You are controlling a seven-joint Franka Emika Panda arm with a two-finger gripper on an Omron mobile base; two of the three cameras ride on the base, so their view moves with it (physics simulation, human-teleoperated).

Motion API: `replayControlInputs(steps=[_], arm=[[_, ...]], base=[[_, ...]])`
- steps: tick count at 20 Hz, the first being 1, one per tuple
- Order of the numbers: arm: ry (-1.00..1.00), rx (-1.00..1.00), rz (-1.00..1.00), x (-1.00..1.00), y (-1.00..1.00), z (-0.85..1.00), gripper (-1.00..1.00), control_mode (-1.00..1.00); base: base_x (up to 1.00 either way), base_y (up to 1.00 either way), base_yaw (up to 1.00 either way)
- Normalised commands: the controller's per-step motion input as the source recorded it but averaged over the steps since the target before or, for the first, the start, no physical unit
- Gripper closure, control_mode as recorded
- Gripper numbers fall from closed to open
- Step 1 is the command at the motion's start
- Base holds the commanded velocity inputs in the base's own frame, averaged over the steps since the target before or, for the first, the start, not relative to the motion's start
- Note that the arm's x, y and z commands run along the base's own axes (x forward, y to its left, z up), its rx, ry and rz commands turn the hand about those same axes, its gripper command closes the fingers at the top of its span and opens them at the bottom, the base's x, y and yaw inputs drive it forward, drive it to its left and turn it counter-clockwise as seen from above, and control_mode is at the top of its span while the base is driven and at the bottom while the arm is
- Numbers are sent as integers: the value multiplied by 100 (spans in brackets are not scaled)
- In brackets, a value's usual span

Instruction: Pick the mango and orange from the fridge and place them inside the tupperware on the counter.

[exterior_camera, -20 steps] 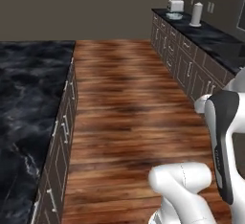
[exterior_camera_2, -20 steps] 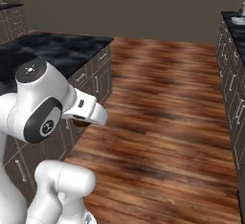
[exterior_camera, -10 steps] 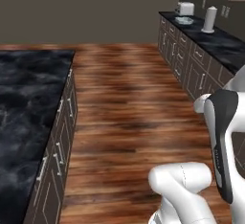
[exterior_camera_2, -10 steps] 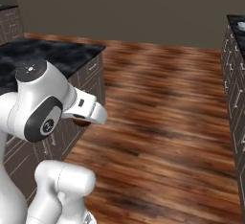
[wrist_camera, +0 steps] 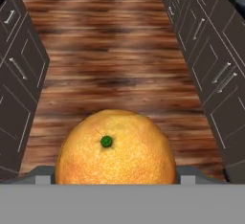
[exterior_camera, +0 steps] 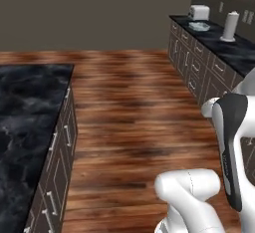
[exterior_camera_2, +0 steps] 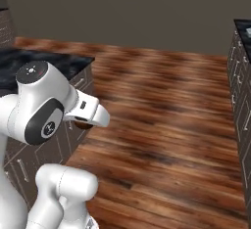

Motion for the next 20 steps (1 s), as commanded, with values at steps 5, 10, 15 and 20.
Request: replayControlInputs(steps=[5, 10, 15, 20], arm=[[0, 0, 0, 0, 0, 0, 100, 100], [0, 0, 0, 0, 0, 0, 100, 100], [0, 0, 0, 0, 0, 0, 100, 100], [0, 0, 0, 0, 0, 0, 100, 100]], base=[[100, -24, 0], [100, -14, 0], [100, 0, -2], [100, 0, -3]])
